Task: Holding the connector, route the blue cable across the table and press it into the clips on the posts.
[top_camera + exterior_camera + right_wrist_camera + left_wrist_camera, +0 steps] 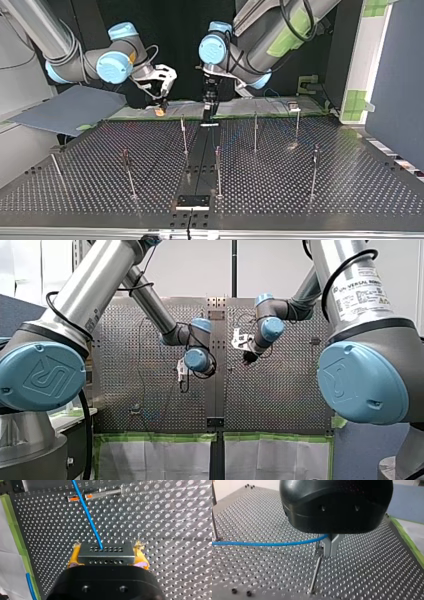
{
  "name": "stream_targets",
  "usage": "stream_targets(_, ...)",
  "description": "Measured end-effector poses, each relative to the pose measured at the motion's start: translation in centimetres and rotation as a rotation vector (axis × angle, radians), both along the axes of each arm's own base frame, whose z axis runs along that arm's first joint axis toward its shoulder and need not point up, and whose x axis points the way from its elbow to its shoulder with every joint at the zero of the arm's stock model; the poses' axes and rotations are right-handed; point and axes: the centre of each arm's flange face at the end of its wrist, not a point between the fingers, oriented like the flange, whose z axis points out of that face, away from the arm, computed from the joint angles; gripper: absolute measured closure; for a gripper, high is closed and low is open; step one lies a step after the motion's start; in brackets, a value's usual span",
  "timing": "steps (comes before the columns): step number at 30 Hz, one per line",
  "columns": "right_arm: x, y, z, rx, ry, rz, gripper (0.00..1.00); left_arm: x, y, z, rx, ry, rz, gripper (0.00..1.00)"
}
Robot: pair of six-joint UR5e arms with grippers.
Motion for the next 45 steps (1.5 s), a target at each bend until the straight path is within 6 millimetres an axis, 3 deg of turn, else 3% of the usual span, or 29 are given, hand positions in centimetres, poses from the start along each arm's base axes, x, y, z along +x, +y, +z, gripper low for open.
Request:
stream_targets(7, -0.5, -1.2, -2.2, 0.017, 0.005, -0.018, 1.0, 0.6, -1.7, -1.4, -0.007, 0.014, -0.044, 1.0)
stream_targets(18, -1.5, -3.4, -4.0, 0.002, -0.024, -0.053, 1.0, 3.6, -3.9, -2.3, -0.056, -0.015, -0.069, 1.0)
stream_targets(23, -2.0, -4.1, -4.9, 0.006, -0.027, -0.059, 1.0, 4.5, -4.2, -3.5, -0.053, -0.01, -0.067, 1.0)
stream_targets(33, -3.2, -5.7, -5.1, -0.005, -0.047, -0.06, 1.0, 6.7, -4.1, -2.8, -0.069, -0.032, -0.058, 1.0)
stream_targets(38, -3.7, -6.7, -5.2, -0.009, -0.051, -0.07, 1.0, 8.0, -4.1, -3.6, -0.049, -0.013, -0.051, 1.0)
stream_targets(45, -4.4, -8.5, -5.4, -0.015, -0.058, -0.083, 1.0, 10.7, -3.7, -3.8, -0.054, -0.028, -0.021, 1.0)
